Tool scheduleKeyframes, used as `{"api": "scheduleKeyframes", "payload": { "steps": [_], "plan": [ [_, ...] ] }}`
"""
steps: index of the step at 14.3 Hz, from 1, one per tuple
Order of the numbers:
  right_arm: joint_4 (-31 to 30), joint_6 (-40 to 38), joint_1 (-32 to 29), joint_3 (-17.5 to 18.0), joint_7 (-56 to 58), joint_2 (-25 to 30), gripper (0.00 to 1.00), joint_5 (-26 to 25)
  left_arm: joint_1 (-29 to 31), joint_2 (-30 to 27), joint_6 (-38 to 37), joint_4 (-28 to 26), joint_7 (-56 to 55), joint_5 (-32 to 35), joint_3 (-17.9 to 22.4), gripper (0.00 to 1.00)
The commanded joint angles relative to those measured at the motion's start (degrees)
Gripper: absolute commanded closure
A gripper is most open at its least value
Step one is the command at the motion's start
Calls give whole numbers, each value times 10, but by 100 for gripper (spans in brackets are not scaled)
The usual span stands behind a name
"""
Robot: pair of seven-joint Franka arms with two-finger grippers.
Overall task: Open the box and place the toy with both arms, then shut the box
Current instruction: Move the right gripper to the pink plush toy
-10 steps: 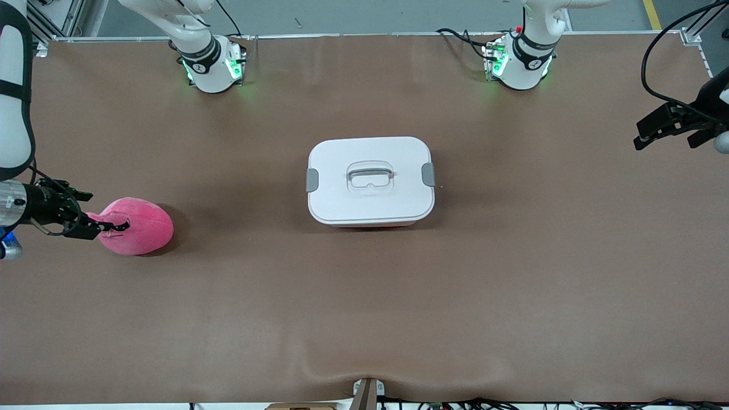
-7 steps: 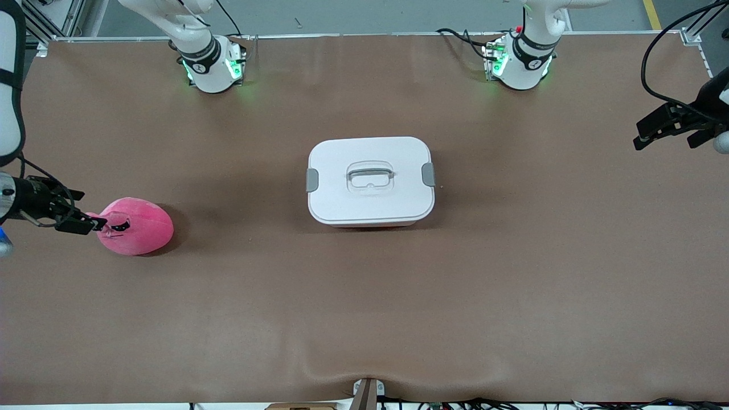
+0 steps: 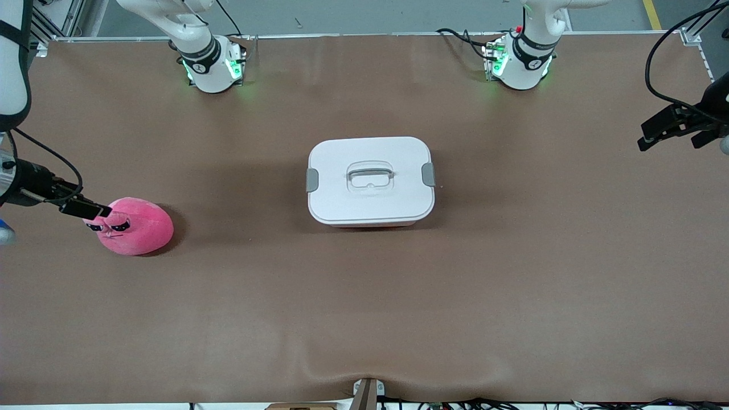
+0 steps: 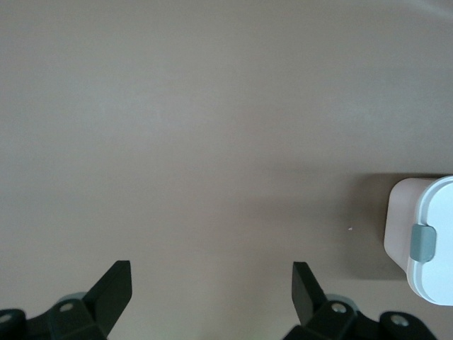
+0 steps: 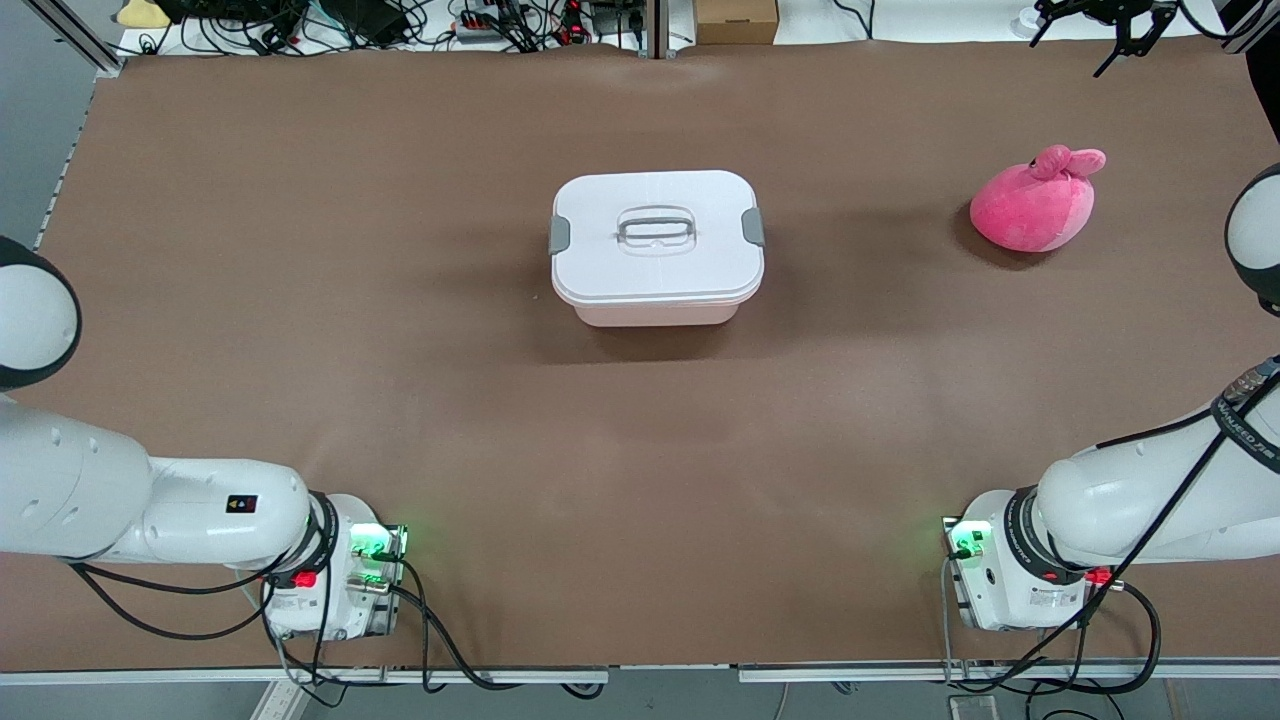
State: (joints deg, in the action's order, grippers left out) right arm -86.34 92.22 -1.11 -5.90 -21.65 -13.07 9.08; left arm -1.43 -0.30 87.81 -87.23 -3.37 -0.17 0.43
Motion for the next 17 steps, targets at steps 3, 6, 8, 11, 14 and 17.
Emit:
{"api": "scheduleKeyframes", "payload": {
  "steps": [3, 6, 8, 11, 14, 17],
  "plan": [
    [-15, -5, 3, -1, 95, 51, 0, -14, 1, 30, -4, 16, 13, -2, 19, 0],
    [-26, 2, 16, -3, 110, 60, 0, -15, 1, 49, 0, 36, 3, -2, 27, 0],
    [-24, -1, 14, -3, 109, 59, 0, -15, -1, 57, 3, 36, -1, -3, 29, 0],
    [-28, 1, 9, -3, 142, 40, 0, -24, 0, 82, 20, 43, -7, -7, 29, 0],
    [-33, 34, 8, -3, 196, 24, 0, -47, -2, 89, 27, 46, -11, -7, 28, 0],
    [-87, 109, 3, -3, 280, 26, 0, -78, -9, 101, 39, 47, -61, -14, 27, 0]
  ]
}}
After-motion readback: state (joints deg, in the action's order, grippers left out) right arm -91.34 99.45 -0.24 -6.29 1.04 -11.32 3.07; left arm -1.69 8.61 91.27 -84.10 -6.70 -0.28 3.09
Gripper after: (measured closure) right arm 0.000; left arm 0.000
